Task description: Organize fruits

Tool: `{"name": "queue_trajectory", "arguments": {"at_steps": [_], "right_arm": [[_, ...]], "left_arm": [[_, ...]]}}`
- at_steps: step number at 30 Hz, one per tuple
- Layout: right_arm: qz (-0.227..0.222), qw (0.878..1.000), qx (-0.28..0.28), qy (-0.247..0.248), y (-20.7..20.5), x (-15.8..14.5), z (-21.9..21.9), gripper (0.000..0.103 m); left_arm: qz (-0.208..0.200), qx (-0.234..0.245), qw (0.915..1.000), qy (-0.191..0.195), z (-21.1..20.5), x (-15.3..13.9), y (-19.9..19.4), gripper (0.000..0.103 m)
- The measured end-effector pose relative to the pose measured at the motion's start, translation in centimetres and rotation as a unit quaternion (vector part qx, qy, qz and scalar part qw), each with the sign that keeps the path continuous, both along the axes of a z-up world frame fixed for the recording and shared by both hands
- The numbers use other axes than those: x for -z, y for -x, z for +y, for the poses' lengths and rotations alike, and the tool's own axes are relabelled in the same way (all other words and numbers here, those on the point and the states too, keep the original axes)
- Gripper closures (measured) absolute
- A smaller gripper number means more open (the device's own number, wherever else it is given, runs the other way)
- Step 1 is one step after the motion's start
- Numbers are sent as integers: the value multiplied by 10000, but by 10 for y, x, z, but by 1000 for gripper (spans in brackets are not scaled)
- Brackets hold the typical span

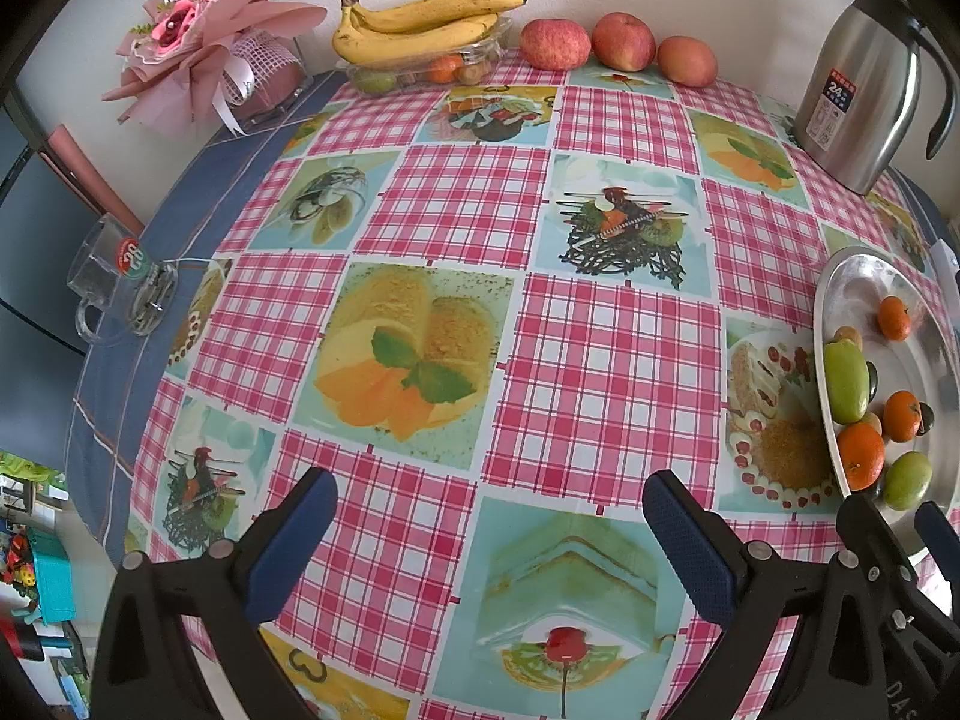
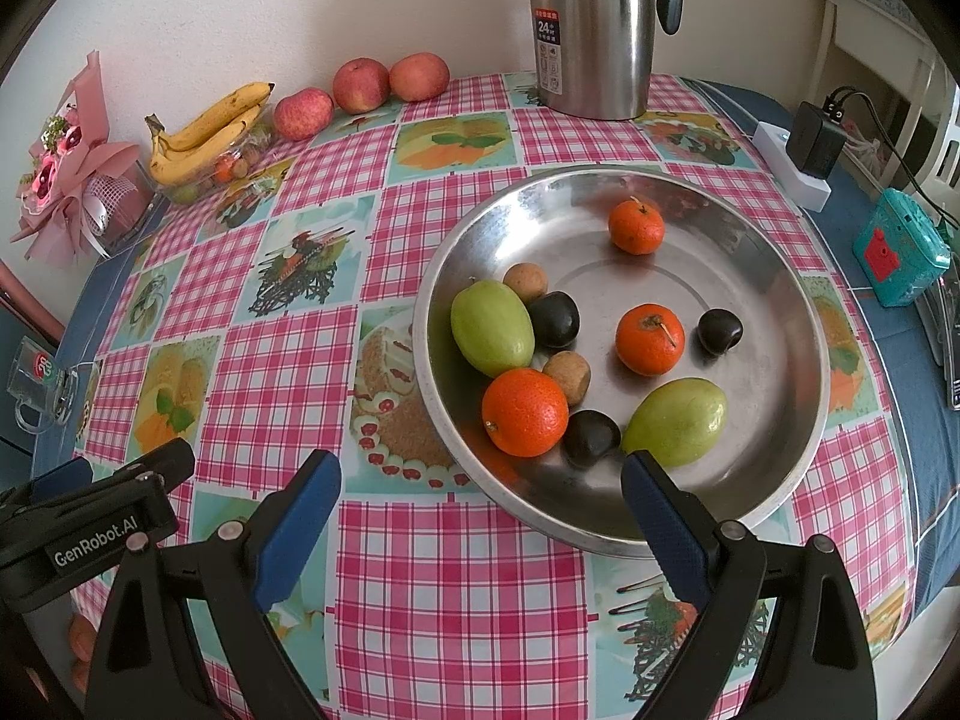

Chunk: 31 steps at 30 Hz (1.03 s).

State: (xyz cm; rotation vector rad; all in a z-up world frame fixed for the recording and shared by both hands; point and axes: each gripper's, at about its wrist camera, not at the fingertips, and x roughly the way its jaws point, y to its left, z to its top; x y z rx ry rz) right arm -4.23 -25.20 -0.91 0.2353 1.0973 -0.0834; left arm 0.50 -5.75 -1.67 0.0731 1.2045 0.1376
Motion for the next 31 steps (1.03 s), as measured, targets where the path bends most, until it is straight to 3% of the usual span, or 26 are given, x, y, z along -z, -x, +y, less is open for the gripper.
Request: {"name": "queue_trajectory", "arguments": {"at_steps": [22, 27, 31], "right_arm": [[5, 10000, -4, -2, 0, 1, 0, 8], [4, 10000, -5, -3, 0, 1, 0, 8], [8, 10000, -12, 0, 0, 1, 0, 8]], "left_arm": [[9, 77, 10000, -25, -2, -1, 0, 0], [-362, 128, 9993, -23, -2, -13, 6, 0], [-276, 133, 9995, 20, -1, -12, 4, 0]]}}
